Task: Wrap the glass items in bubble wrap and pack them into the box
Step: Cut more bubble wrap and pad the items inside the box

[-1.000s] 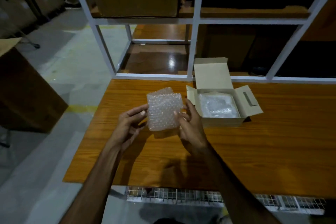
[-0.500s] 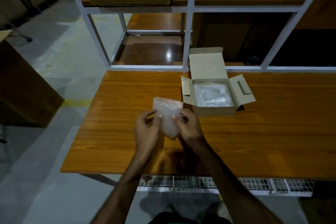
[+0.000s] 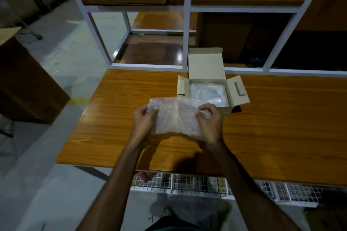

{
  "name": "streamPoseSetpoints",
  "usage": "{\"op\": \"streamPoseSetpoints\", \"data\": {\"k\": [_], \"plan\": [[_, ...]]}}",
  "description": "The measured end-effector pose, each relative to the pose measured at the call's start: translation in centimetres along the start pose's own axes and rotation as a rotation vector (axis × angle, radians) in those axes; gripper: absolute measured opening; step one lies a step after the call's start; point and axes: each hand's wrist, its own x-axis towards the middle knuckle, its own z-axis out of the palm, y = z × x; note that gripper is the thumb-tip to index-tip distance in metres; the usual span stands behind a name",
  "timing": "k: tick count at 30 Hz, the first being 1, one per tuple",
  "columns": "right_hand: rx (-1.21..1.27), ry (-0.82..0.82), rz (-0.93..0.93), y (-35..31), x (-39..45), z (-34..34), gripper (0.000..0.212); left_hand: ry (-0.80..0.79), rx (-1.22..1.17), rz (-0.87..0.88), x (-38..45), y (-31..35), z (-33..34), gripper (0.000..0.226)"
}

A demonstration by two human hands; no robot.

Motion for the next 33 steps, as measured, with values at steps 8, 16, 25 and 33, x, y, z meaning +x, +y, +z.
{"op": "streamPoseSetpoints", "data": {"k": [8,16,25,33], "plan": [[0.057,-0.035,0.01,-1.1,1.9,-5.6,0.027,0.04,0.022,0.068,-2.0,2.5,5.3,0.022],[0.154,-0.221,-0.031,-1.4,1.0,-7.0,0.037,0.22,0.141,0.335,-4.9,3.2,15.3,0.026],[0.29,-0.165,0.115,-1.6,1.6,-8.4,0.03,0.005,0.252,0.37,-5.2,2.4,16.2,0.027],[0.449,-0.154,0.247,-2.0,3.8,-9.2,0.036,-0.041,-0.014,0.176,-3.4,2.2,14.0,0.068]]}}
